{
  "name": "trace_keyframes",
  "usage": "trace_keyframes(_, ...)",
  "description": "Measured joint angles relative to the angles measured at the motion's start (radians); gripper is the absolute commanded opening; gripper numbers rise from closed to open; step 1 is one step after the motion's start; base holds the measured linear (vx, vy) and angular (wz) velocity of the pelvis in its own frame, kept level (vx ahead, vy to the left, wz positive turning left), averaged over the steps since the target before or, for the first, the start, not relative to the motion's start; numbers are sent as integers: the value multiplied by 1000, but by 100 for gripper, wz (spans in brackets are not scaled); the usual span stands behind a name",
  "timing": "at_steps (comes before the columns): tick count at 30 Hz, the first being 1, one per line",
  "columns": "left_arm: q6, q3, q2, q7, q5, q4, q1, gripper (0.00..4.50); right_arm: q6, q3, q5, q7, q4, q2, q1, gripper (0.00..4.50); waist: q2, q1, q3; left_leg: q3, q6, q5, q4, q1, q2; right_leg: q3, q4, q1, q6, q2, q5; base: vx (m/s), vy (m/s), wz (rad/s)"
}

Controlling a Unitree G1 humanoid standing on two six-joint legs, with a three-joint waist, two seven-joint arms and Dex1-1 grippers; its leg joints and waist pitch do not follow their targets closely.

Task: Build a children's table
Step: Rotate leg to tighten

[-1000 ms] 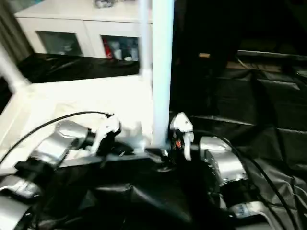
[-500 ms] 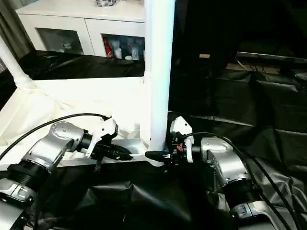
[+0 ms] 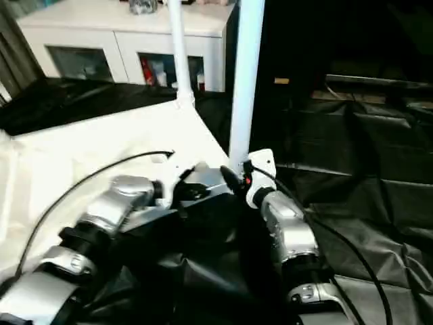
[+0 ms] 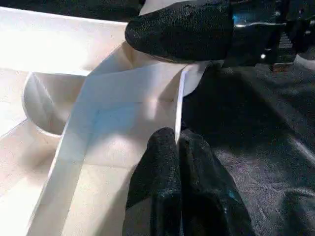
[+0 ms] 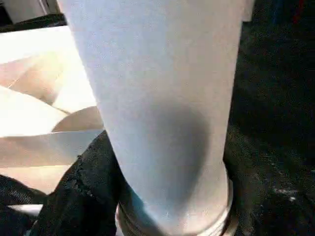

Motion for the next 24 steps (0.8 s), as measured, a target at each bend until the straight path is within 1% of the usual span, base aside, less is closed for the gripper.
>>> trace_keyframes(1, -2, -1, 0, -1, 2, 0, 0, 0, 0, -5, 5, 5, 0, 1, 1, 316, 0, 1, 0, 0, 0, 0, 0, 0, 0, 0, 0, 0, 0, 0, 0, 0, 0, 0)
trace_keyframes(2, -5, -2, 0, -4, 5, 0, -1, 0, 0, -9, 7, 19, 0, 0, 1, 316, 0, 1, 0, 0, 0, 0, 0, 0, 0, 0, 0, 0, 0, 0, 0, 0, 0, 0)
trace_keyframes(3, -7, -1, 0, -7, 8, 0, -1, 0, 0, -14, 8, 37, 0, -1, 2, 332, 0, 1, 0, 0, 0, 0, 0, 0, 0, 0, 0, 0, 0, 0, 0, 0, 0, 0)
trace_keyframes(4, -9, -2, 2, -11, 8, 0, -1, 0, -1, -14, 8, 44, 0, -4, 2, 339, 0, 1, 0, 0, 0, 0, 0, 0, 0, 0, 0, 0, 0, 0, 0, 0, 0, 0)
trace_keyframes(5, -12, -5, 9, -25, 8, 0, -2, 0, -1, -12, 8, 76, 0, -17, 2, 339, 0, 0, 0, 0, 0, 0, 0, -1, 0, 0, 0, 0, 0, 0, 0, 0, 0, 0)
trace_keyframes(6, -13, -8, 18, -47, 8, -2, -3, 0, 0, -9, 12, 118, -1, -29, 2, 355, 0, -2, 0, 0, 0, 0, 0, -1, 0, 0, -1, 0, -2, 0, 1, 0, 0, 0)
trace_keyframes(7, -14, -11, 31, -70, 6, -6, -3, 0, 6, -2, 18, 158, -8, -43, 5, 361, 0, -2, 0, 0, 0, 0, -1, -1, 0, 0, -1, -1, -2, 0, 1, 0, 0, 0)
trace_keyframes(8, -14, -17, 47, -101, 4, -14, -1, 0, 10, 9, 26, 201, -15, -61, 9, 361, 0, -2, 0, -1, 0, 0, -1, -2, 1, -1, 0, -1, -1, 0, 1, 0, 0, 0)
trace_keyframes(9, -15, -28, 74, -149, -4, -35, 5, 0, 15, 33, 42, 287, -39, -103, 21, 361, 0, -2, 0, 0, 0, 0, -1, -3, 1, -1, 0, -3, -1, 0, 1, 0, 0, 0)
trace_keyframes(11, -15, -36, 108, -211, -9, -69, 23, 0, 22, 57, 61, 393, -57, -148, 30, 361, 0, -1, 0, 0, 1, 0, -1, -5, 2, -2, 0, -5, 0, 1, 0, 0, 0, 0)
trace_keyframes(14, -13, -61, 169, -319, -26, -129, 49, 0, 42, 110, 81, 559, -94, -217, 36, 361, 0, 6, 0, -1, 3, 2, -1, -8, 3, -4, 1, -8, 0, 2, 0, 0, 0, 0)
trace_keyframes(15, -13, -71, 189, -357, -28, -148, 58, 0, 53, 129, 87, 620, -107, -240, 36, 361, 0, 11, 0, -1, 3, 2, -1, -8, 4, -4, 1, -8, 0, 2, 0, 0, 0, 0)
trace_keyframes(18, -14, -93, 221, -430, -35, -177, 72, 0, 72, 155, 94, 718, -127, -257, 35, 361, 0, 24, 0, 0, 1, 0, 1, -8, 4, -4, 1, -8, 0, 1, 0, 0, 0, 0)
trace_keyframes(19, -14, -98, 232, -446, -36, -187, 79, 0, 76, 164, 97, 744, -129, -260, 34, 361, 0, 26, 0, 0, 1, 0, 1, -9, 4, -4, 1, -7, 0, 1, 0, 0, 0, 0)
trace_keyframes(21, -17, -106, 246, -477, -40, -201, 86, 0, 84, 181, 103, 792, -132, -277, 30, 336, -1, 27, 1, 1, 1, 0, 3, -9, 3, -2, 1, -6, 0, 1, 0, 0, 0, 0)
trace_keyframes(23, -17, -111, 261, -495, -44, -212, 89, 0, 86, 187, 103, 810, -137, -286, 29, 336, -2, 26, 1, 1, 1, 0, 3, -9, 3, -2, 1, -6, -1, 1, 0, 0, 0, 0)
trace_keyframes(24, -17, -112, 264, -498, -44, -214, 90, 0, 84, 189, 101, 810, -136, -288, 28, 326, -2, 26, 1, 1, 1, 0, 3, -9, 3, -2, 1, -6, -1, 1, 0, 0, 0, 0)
